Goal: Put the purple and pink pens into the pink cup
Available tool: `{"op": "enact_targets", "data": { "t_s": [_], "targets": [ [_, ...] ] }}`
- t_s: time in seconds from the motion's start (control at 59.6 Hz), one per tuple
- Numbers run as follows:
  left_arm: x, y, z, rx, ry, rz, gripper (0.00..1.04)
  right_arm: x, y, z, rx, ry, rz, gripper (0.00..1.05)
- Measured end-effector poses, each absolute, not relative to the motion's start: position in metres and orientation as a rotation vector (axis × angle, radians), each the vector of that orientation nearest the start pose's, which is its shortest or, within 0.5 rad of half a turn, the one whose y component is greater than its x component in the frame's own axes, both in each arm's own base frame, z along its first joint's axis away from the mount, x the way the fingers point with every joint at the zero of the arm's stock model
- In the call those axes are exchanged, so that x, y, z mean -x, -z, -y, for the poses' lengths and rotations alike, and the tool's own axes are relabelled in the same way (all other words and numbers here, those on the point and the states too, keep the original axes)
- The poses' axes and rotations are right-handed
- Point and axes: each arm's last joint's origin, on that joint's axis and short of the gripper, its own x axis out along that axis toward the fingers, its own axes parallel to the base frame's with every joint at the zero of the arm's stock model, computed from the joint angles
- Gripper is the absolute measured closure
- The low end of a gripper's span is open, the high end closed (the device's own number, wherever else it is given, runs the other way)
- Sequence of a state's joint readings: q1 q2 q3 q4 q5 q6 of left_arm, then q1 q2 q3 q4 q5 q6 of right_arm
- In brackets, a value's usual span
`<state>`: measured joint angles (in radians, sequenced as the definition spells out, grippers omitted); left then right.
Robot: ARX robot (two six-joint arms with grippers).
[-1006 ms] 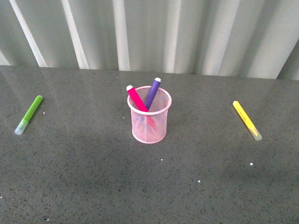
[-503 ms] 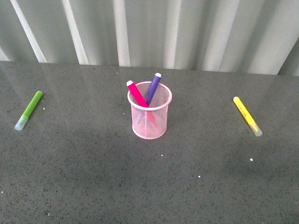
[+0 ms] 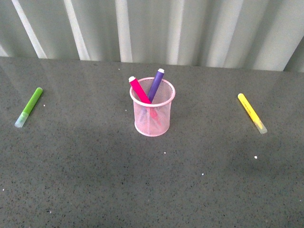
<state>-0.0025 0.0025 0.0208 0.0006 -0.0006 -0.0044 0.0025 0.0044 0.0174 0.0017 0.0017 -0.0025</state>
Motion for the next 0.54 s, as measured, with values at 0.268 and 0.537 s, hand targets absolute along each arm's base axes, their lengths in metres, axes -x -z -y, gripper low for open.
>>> {"op": "enact_targets", "data": {
  "t_s": [0.268, 0.537],
  "targets": [
    [-0.0965, -0.1705, 0.0002, 0.004, 0.002, 0.019, 0.07, -0.0969, -0.1693, -0.0002, 0.002, -0.001, 0.015, 0.07],
    [-0.0965, -0.1705, 0.0002, 0.004, 0.002, 0.019, 0.07, -0.0969, -0.1693, -0.0002, 0.002, -0.001, 0.015, 0.07]
  ]
}}
